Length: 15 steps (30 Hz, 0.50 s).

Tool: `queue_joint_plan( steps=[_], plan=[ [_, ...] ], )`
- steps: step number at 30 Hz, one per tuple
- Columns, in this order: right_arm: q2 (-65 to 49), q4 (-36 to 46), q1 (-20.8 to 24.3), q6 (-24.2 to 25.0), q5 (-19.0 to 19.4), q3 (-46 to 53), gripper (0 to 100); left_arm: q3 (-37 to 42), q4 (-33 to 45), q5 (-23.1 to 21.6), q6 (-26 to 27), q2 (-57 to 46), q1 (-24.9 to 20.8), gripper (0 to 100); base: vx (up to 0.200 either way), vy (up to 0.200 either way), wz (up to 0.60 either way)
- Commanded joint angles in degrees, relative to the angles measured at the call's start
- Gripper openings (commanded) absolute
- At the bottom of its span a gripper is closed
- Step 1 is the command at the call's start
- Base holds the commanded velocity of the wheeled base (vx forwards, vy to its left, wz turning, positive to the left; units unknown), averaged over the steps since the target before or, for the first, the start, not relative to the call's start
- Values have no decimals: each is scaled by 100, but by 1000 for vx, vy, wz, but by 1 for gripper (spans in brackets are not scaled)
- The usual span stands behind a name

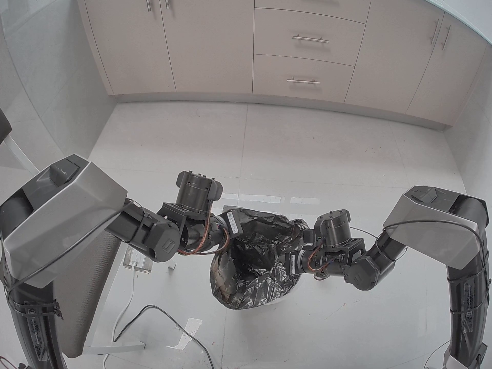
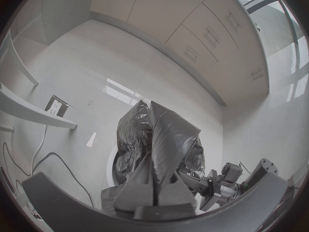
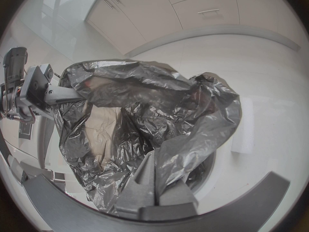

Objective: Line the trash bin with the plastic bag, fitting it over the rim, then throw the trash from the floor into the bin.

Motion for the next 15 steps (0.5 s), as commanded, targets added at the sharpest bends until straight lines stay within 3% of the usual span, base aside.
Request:
queue_joint_plan(
  steps=[1,7,15],
  plan=[
    [-414,-117,89,3,-117,440,0,64,1,-4,-33,118,-264,0,0,0,0],
    [-589,-160,89,3,-249,967,0,82,1,14,-192,118,-546,0,0,0,0],
    [-545,-160,80,-15,-486,1257,0,64,-8,49,-218,118,-546,0,0,0,0]
  ],
)
